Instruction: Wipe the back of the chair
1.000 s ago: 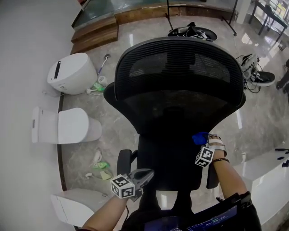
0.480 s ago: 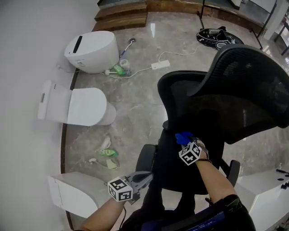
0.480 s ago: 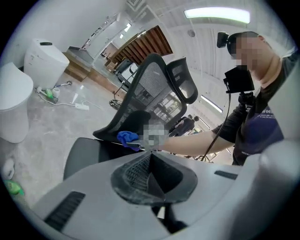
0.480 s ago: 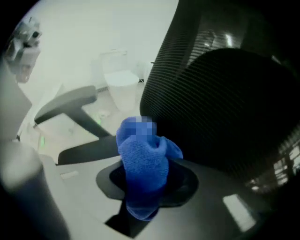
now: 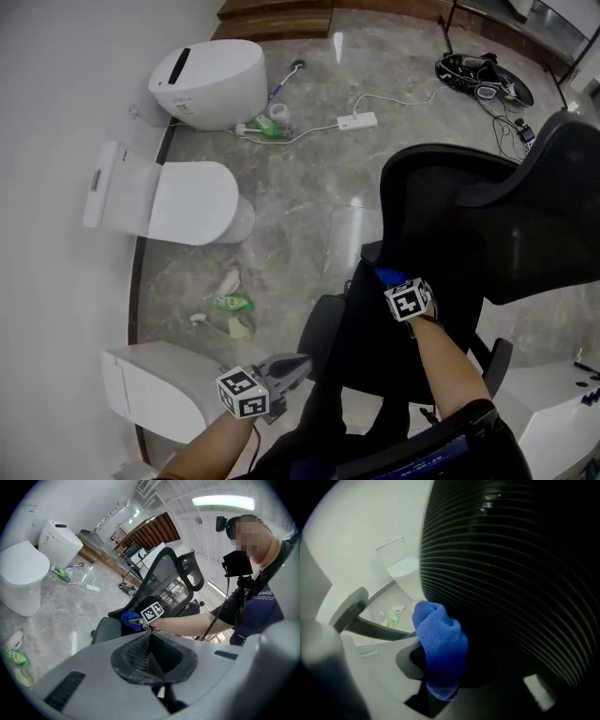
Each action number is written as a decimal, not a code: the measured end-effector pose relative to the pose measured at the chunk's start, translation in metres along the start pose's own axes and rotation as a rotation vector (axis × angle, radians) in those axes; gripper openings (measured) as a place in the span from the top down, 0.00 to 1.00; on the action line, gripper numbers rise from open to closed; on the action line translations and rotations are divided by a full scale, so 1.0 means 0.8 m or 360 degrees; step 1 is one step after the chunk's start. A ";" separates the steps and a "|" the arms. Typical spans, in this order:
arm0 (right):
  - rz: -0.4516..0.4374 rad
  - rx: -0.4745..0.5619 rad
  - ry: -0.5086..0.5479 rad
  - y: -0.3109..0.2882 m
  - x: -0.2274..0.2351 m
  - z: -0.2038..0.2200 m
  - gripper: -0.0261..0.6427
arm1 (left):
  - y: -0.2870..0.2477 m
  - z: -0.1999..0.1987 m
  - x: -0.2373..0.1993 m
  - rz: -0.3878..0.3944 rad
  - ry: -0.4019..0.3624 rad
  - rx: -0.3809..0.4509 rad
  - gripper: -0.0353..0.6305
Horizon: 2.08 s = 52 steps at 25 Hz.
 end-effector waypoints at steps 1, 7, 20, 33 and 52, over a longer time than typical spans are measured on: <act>0.0032 0.0002 -0.0066 0.008 0.021 0.009 0.78 | -0.008 0.001 0.006 0.0010 0.0000 -0.0010 0.94; 0.0230 -0.0015 -0.0509 0.074 0.162 0.103 0.78 | -0.071 -0.009 0.048 0.0091 -0.0048 -0.0083 0.94; 0.0351 0.0107 -0.1384 0.173 0.296 0.254 0.78 | -0.220 -0.008 0.165 0.0302 -0.0166 -0.0259 0.94; -0.0118 0.0042 -0.0383 0.027 0.032 0.063 0.78 | -0.075 0.007 0.065 0.0124 -0.0062 -0.0118 0.94; 0.0361 0.0115 -0.0941 0.013 0.165 0.106 0.78 | -0.033 0.018 0.011 0.0054 0.0018 -0.0091 0.94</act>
Point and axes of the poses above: the fingertips, and each gripper's own axes: y backward along the fingers, x to its right, z out of its underside, the point moved 4 cm from there along y, backward along the fingers, and after that the axes turned 6 degrees about -y, right-handed, at the moved point
